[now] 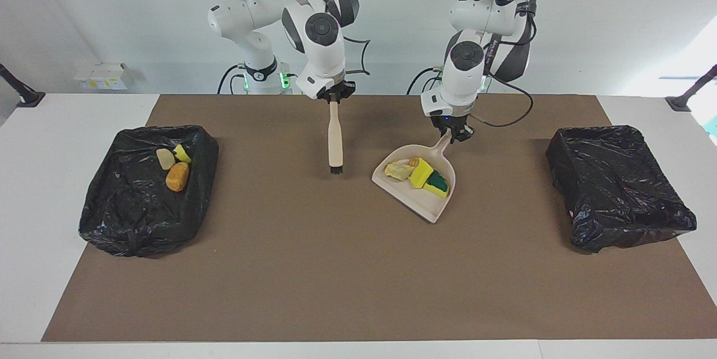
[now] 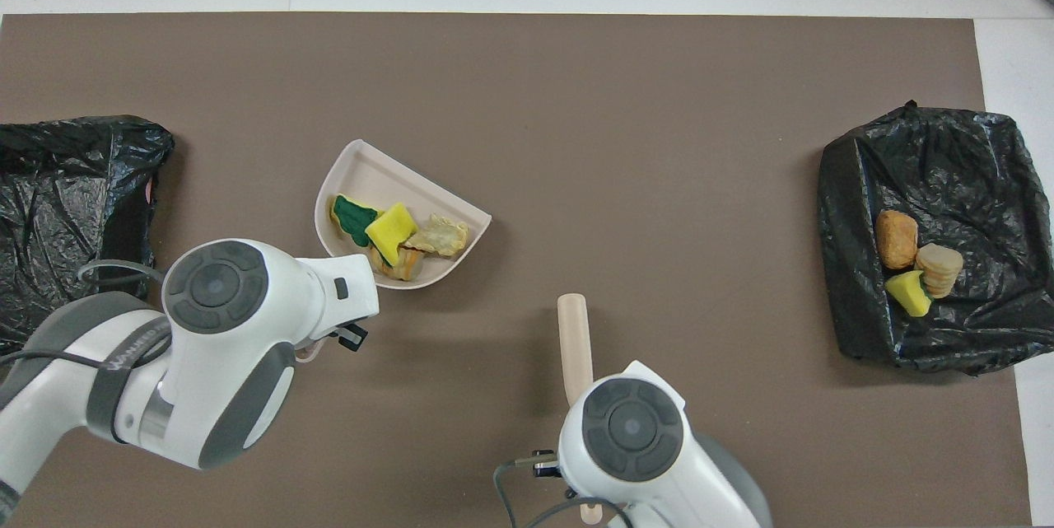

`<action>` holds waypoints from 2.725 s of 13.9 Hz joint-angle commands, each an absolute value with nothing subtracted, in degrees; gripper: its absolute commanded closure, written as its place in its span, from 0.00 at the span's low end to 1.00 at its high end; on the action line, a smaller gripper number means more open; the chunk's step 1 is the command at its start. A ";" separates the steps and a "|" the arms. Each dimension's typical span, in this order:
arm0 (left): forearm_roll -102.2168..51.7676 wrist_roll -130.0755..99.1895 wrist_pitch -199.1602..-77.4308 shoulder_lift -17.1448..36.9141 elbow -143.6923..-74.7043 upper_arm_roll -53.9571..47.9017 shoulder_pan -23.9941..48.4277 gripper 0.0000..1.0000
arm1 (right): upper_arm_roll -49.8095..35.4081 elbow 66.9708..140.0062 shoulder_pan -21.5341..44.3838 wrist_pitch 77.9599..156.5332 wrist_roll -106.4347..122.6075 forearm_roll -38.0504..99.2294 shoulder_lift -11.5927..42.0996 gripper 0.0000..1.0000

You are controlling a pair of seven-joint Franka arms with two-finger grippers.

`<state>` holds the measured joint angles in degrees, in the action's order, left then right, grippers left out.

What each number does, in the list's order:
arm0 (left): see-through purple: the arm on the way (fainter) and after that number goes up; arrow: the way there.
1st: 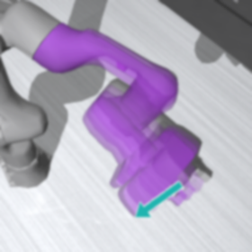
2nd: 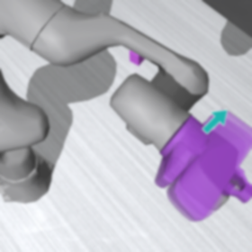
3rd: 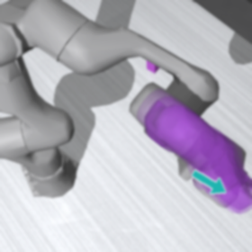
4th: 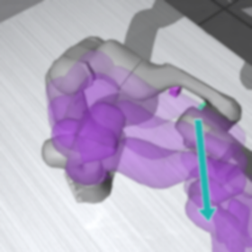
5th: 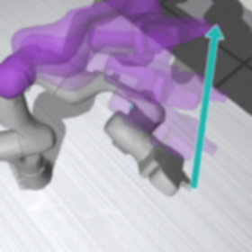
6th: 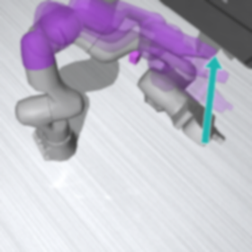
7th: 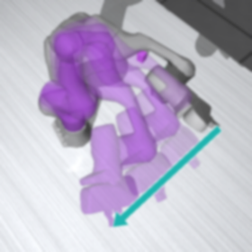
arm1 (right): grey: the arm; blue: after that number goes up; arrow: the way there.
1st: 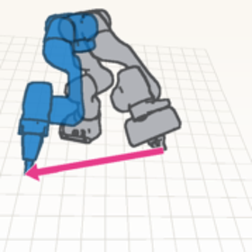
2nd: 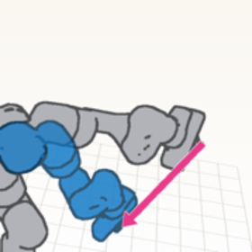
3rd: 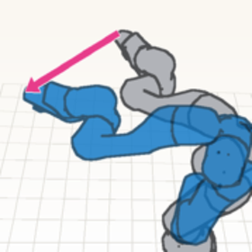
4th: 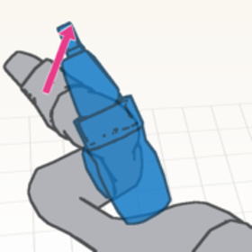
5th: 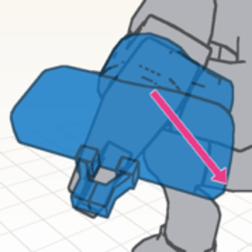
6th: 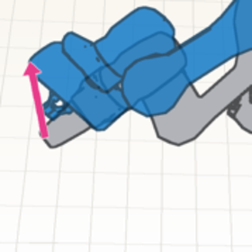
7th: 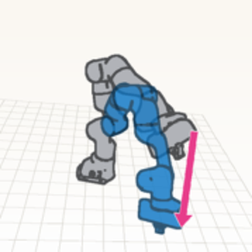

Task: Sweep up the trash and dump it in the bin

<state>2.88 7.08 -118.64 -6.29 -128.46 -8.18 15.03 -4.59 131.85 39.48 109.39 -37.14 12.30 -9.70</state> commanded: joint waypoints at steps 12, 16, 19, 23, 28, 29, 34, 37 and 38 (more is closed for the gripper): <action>2.29 24.90 -99.14 -6.77 -109.69 -8.26 -19.21 1.00 | -4.83 145.28 52.73 127.60 -46.66 15.47 -12.93 1.00; 2.54 48.56 -100.46 -5.28 -106.88 -8.17 -31.62 1.00 | -4.83 144.85 54.14 129.65 -49.39 15.38 -10.46 0.70; 8.06 60.43 -102.29 -0.02 -101.36 -5.11 -35.59 1.00 | -4.57 140.91 53.09 121.86 -48.87 15.38 -10.99 0.00; 21.32 69.87 -106.16 5.71 -94.66 -3.25 -35.42 1.00 | -4.39 132.91 48.09 111.47 -45.98 14.33 -10.99 0.00; 34.86 69.79 -108.28 6.15 -95.10 -3.43 -32.79 1.00 | -4.39 120.18 38.60 99.25 -35.27 8.98 -8.71 0.00; 37.85 69.79 -107.85 6.15 -95.18 -3.43 -31.13 1.00 | -4.39 117.54 36.93 97.58 -32.81 8.01 -7.74 0.00; 44.80 69.52 -105.21 5.45 -96.24 -3.43 -26.46 1.00 | -4.31 108.91 25.42 92.65 -15.59 5.46 -6.51 0.00; 50.52 69.61 -104.33 5.10 -97.21 -3.60 -23.65 1.00 | -4.31 105.65 19.00 90.36 -5.74 3.26 -5.98 0.00; 52.19 69.52 -103.72 5.18 -97.21 -3.60 -22.95 1.00 | -4.31 105.04 17.33 89.92 -2.93 2.21 -5.80 0.00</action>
